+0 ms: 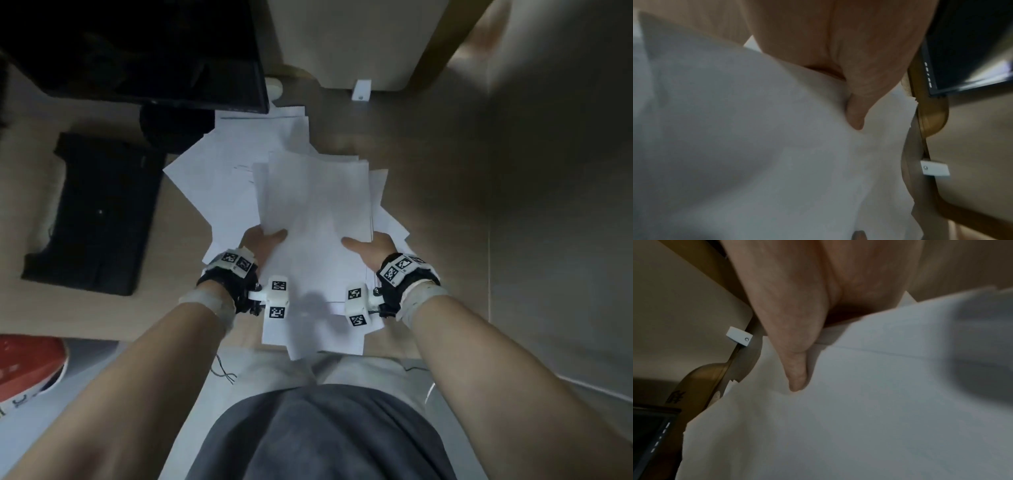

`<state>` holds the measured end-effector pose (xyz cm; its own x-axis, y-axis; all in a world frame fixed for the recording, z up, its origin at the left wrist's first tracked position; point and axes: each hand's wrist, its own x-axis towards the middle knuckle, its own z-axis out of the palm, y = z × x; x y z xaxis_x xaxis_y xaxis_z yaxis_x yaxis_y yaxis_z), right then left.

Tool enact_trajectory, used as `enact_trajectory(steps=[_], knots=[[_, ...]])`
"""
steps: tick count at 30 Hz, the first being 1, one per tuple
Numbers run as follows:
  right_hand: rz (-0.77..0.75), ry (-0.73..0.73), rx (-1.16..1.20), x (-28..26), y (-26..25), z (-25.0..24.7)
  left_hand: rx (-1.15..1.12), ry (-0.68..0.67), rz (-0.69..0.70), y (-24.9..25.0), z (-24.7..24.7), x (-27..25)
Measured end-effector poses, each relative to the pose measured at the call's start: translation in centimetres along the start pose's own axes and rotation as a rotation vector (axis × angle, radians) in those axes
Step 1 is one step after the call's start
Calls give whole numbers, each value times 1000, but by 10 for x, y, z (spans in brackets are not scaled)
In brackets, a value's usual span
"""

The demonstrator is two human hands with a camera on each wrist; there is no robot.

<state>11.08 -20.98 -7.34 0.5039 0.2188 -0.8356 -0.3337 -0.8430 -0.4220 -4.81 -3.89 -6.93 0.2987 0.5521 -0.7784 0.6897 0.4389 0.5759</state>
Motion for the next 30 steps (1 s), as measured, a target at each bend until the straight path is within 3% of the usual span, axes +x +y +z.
enact_trajectory(steps=[8,13,17,22,30], knots=[[111,153,175,-25,29,35,270,-126,-29,9,-9,32],[254,280,124,-29,51,30,488,-166,74,28,24,14],[329,295,261,-35,60,26,657,-166,141,25,40,15],[312,206,449,-27,56,43,613,-163,141,23,31,27],[49,179,351,-20,15,68,340,-64,0,12,-25,29]])
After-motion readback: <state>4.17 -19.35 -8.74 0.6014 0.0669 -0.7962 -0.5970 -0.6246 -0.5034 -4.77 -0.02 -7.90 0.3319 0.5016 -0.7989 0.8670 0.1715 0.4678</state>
